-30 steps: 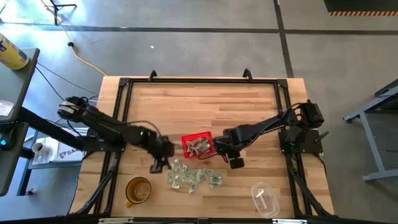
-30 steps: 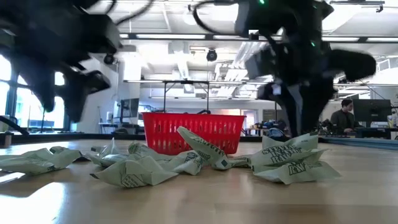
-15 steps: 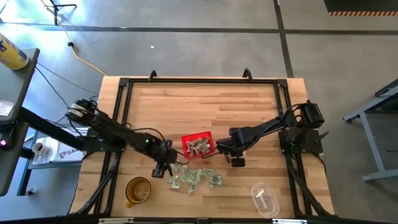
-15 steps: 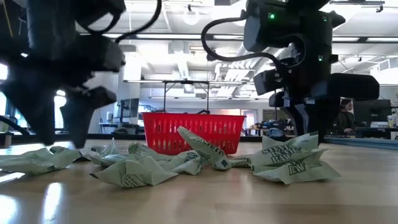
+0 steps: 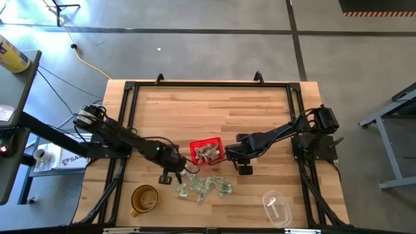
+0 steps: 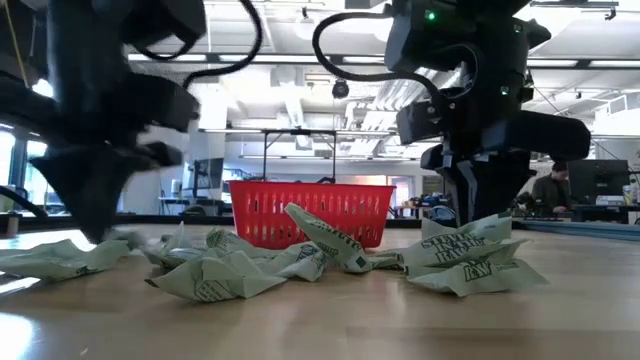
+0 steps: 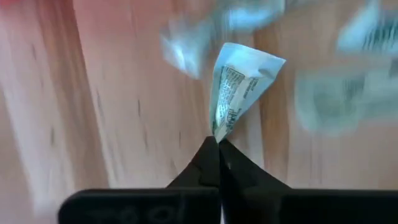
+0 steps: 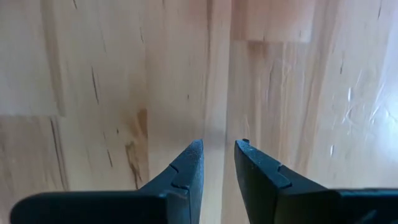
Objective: Pick and place Stevia / Truvia into bins
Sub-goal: Put the stevia packet into the orange basket
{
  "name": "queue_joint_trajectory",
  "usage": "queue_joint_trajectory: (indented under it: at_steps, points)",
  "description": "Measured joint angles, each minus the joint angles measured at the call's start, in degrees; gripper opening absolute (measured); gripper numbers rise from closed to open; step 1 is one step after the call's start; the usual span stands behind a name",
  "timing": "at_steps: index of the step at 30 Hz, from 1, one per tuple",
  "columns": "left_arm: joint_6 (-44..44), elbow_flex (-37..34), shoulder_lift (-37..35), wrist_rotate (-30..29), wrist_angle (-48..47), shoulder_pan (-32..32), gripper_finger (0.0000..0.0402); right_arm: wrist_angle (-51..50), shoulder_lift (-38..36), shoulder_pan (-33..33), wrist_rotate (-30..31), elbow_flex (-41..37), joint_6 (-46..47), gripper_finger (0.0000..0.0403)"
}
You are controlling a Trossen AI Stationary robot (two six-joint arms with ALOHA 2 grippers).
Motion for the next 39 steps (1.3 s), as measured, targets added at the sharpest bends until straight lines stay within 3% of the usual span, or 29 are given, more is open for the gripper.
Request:
queue_joint_trajectory:
  at_steps: [6,9,12,16,20,23,29,35,39]
  points:
    - [0.3,9.1,-3.3,-1.2,-14.2,0.0,0.0037,2.4,0.0,0.0,0.0,0.0,-0.1,0.0083]
    - [0.4,11.7,-6.1,-5.5,-12.7,1.7,0.0021,3.0,0.0,0.0,0.0,0.0,-0.1,0.0083]
    - [2.4,12.0,-7.3,-9.4,-4.1,6.5,0.0026,3.3,0.0,0.0,0.0,0.0,0.0,0.0083]
    - [7.4,12.0,-4.7,-4.2,2.3,13.6,0.0036,3.8,0.0,0.0,0.0,0.0,-0.1,0.0083]
    - [7.3,11.8,-1.2,3.3,1.9,17.8,0.0042,4.4,0.0,0.0,0.0,0.0,-0.1,0.0083]
    - [7.4,11.7,0.1,3.4,4.6,18.4,0.0054,5.1,0.0,0.0,0.0,0.0,-0.1,0.0083]
    - [7.4,11.9,-0.3,0.0,12.7,18.4,0.0114,3.2,0.0,0.0,-1.8,0.5,2.9,0.0083]
    - [6.9,12.0,-0.3,-0.1,8.1,18.3,0.0199,2.8,-0.3,0.0,-2.5,0.5,3.3,0.0083]
    - [1.4,12.5,-4.0,1.9,-1.5,18.3,0.0241,3.8,-3.3,0.5,-5.3,0.4,-0.1,0.0083]
